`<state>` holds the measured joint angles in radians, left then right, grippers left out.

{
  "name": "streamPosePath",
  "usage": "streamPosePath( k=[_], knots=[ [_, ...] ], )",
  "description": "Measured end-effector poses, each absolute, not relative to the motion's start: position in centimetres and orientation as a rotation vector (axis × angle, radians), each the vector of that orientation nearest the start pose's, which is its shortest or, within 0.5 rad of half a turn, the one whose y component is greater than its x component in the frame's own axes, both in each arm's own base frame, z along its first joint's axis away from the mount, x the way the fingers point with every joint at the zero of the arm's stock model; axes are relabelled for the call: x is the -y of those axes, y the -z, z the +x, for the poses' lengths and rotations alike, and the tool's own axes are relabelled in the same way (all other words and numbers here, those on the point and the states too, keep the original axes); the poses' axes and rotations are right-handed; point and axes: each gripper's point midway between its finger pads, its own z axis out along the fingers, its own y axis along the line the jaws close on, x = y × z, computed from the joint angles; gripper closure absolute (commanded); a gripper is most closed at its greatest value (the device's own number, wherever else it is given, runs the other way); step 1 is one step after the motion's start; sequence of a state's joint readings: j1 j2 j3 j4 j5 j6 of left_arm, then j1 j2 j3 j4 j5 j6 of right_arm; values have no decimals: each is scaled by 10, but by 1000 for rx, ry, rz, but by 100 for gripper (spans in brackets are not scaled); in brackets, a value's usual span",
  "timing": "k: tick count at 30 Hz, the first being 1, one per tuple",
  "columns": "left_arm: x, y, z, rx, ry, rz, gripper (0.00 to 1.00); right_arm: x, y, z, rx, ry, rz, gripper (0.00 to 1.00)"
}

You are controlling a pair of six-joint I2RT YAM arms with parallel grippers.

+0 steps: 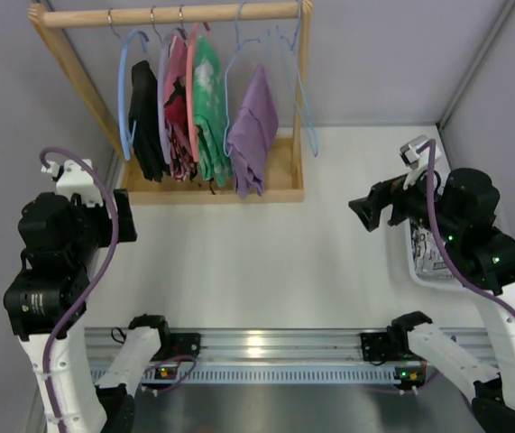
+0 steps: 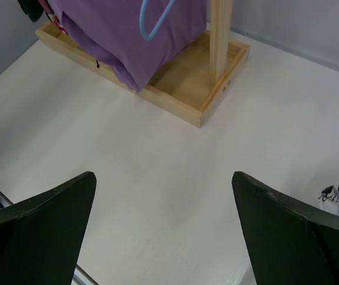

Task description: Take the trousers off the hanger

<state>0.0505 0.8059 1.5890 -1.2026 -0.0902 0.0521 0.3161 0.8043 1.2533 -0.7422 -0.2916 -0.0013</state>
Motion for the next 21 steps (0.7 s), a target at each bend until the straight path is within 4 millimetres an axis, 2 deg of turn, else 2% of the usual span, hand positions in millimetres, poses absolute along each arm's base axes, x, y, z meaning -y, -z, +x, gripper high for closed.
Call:
streamPosePath(
  k=[2, 5, 11, 16, 21],
  knots=[
    [-27, -388, 177, -1973, -159, -57, 2, -129, -366, 226, -1801, -508, -491, 1],
    [-26, -402, 177, -1939, -150, -50, 1, -138, -395, 233, -1763, -553, -486, 1],
    [-7, -423, 176, -1883, -45, 17, 1, -162, -449, 259, -1692, -651, -489, 1],
    [10, -427, 178, -1876, 54, 64, 1, -191, -488, 289, -1633, -733, -499, 0],
    [21, -435, 178, -1836, 123, 74, 1, -230, -521, 302, -1553, -844, -526, 1]
  ],
)
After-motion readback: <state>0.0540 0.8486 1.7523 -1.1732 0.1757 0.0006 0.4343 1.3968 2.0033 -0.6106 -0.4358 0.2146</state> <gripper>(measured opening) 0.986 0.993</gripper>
